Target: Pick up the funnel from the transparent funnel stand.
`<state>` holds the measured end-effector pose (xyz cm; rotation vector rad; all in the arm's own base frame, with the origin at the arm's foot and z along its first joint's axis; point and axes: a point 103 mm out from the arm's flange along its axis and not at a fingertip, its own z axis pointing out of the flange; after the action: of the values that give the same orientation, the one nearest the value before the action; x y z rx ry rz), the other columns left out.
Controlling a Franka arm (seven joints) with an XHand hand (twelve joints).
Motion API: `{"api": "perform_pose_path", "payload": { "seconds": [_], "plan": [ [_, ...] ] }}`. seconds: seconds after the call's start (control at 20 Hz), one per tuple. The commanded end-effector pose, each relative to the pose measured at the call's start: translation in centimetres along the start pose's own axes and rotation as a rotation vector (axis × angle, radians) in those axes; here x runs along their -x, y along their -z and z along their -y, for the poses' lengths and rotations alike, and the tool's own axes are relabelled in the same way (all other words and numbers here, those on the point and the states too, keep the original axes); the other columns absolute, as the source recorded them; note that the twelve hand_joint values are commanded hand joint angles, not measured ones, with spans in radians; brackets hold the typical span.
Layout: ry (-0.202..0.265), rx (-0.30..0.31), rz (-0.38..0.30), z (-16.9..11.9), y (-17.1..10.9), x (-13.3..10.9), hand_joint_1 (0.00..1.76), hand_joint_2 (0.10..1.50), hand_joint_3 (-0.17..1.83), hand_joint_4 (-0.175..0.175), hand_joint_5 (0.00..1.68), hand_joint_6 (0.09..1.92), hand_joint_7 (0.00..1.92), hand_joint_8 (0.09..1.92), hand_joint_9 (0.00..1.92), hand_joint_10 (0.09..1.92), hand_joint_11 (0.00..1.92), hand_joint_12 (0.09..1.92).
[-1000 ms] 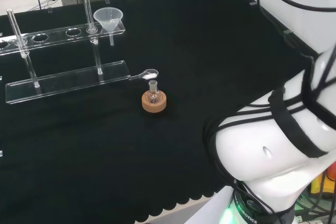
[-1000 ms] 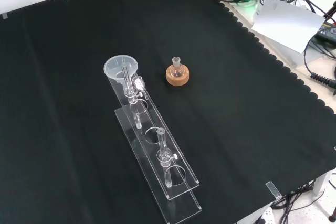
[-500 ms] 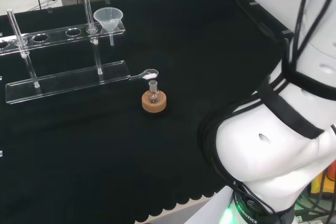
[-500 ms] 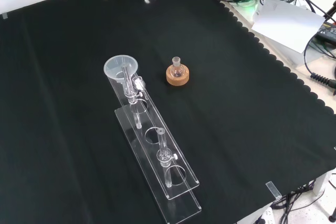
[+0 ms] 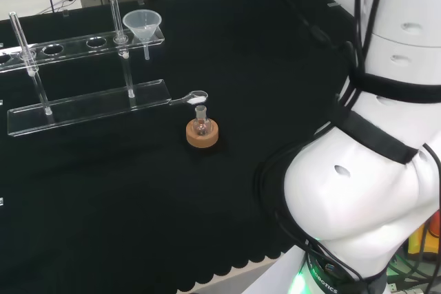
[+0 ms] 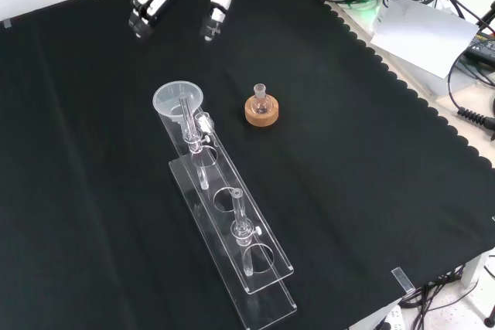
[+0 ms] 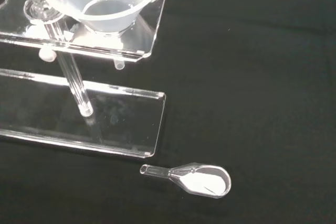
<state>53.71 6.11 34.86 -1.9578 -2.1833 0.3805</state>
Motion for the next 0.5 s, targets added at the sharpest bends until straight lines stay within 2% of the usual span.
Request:
{"api": "perform_pose_path", "payload": {
  "seconds": [0.05, 0.3, 0.5],
  "plan": [
    [0.041, -0.084, 0.005, -1.6, -0.6, -1.4, 0.43, 0.94, 0.13, -0.068, 0.13, 0.09, 0.00, 0.55, 0.17, 0.76, 0.03, 1.45],
    [0.045, -0.129, 0.029, -2.1, -1.2, -2.3, 0.40, 0.90, 0.12, -0.071, 0.12, 0.09, 0.00, 0.59, 0.20, 0.77, 0.07, 1.46],
    [0.040, -0.148, 0.056, -2.6, -1.7, -3.0, 0.48, 0.86, 0.11, -0.087, 0.08, 0.09, 0.00, 0.52, 0.16, 0.78, 0.07, 1.47]
  ]
}}
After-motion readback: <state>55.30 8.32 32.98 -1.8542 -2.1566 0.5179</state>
